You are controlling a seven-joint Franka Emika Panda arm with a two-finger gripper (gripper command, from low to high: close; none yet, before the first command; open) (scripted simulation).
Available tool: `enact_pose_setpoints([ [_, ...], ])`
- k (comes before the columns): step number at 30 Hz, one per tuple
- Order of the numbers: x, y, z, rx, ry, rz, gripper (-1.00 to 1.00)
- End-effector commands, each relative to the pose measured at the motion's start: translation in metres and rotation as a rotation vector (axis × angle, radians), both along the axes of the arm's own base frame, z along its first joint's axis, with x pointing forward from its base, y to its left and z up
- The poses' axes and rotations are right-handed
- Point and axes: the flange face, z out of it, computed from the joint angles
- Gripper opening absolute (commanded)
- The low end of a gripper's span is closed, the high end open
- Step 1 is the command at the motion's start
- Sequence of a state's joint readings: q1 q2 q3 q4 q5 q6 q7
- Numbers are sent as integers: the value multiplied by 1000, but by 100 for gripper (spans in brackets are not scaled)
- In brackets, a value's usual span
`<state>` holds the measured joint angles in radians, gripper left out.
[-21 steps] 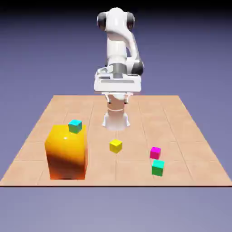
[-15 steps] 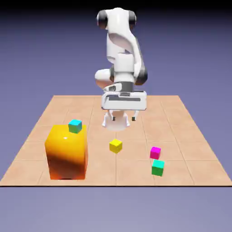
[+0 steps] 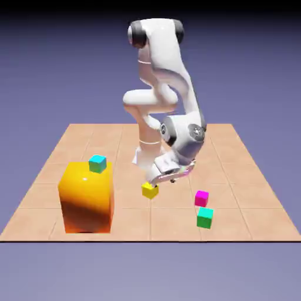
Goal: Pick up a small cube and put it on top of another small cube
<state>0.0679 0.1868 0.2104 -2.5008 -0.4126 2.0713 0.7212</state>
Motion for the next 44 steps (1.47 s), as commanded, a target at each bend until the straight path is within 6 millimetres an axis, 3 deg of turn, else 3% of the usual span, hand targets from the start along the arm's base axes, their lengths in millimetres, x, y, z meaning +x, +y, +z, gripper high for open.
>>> enact_pose_setpoints([
  [1,-4,2,-10,-30,52,23,0],
  [7,-33,8,-61,-217,348,163,0],
  [9,-35,8,-64,-232,369,175,0],
  [12,-61,-25,-107,-232,370,175,0],
  [13,-62,-26,-109,-232,370,175,0],
  [14,-62,-26,-109,-232,370,175,-100],
  [15,-62,-26,-109,-232,370,175,-100],
  [18,-36,7,-66,-233,369,175,-100],
  [27,3,127,-52,-323,348,793,-100],
  [34,24,231,-13,-402,232,1163,-100],
  [36,25,239,-9,-408,220,1184,-100],
  [38,40,199,-52,-408,220,1184,-100],
  [39,41,198,-53,-408,220,1184,-100],
  [40,41,198,-53,-408,220,1184,100],
  [41,41,198,-53,-408,220,1184,100],
  [43,26,237,-10,-408,220,1184,100],
  [44,25,239,-9,-408,220,1184,100],
])
